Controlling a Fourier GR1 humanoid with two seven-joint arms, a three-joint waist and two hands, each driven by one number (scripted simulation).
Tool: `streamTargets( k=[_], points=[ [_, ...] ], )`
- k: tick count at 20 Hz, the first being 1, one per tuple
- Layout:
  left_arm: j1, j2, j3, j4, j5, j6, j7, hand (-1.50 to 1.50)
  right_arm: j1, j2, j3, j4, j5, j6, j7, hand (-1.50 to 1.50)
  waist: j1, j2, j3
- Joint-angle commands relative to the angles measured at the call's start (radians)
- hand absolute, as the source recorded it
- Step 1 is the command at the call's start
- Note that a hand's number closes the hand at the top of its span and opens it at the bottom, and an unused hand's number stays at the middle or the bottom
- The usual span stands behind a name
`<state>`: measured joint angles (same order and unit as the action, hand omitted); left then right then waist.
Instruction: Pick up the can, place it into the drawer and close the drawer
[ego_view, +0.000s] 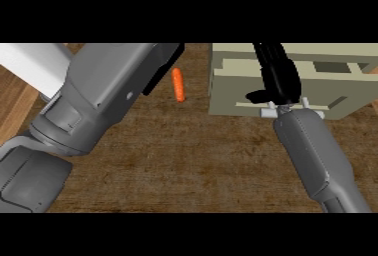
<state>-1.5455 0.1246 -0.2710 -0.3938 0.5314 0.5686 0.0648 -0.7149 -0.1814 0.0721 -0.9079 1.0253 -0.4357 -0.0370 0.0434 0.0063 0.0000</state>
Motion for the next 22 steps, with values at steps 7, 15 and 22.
streamTargets(
  k=[7, 15, 22],
  points=[
    [0.088, 0.062, -0.017, -0.139, -0.024, -0.020, 0.069, -1.50, -0.266, 0.012, -0.106, 0.365, 0.041, -0.221, -0.021, -1.50, 0.041, 0.008, 0.001],
    [0.202, 0.102, -0.028, -0.242, -0.030, -0.045, 0.097, -1.50, -0.428, -0.034, -0.147, 0.516, 0.050, -0.229, -0.025, -1.50, 0.058, 0.014, 0.000],
    [0.227, 0.145, -0.042, -0.350, -0.036, -0.048, 0.168, -1.50, -0.510, -0.029, -0.205, 0.550, -0.017, -0.198, -0.082, -1.50, 0.071, 0.011, 0.002]
  ],
)
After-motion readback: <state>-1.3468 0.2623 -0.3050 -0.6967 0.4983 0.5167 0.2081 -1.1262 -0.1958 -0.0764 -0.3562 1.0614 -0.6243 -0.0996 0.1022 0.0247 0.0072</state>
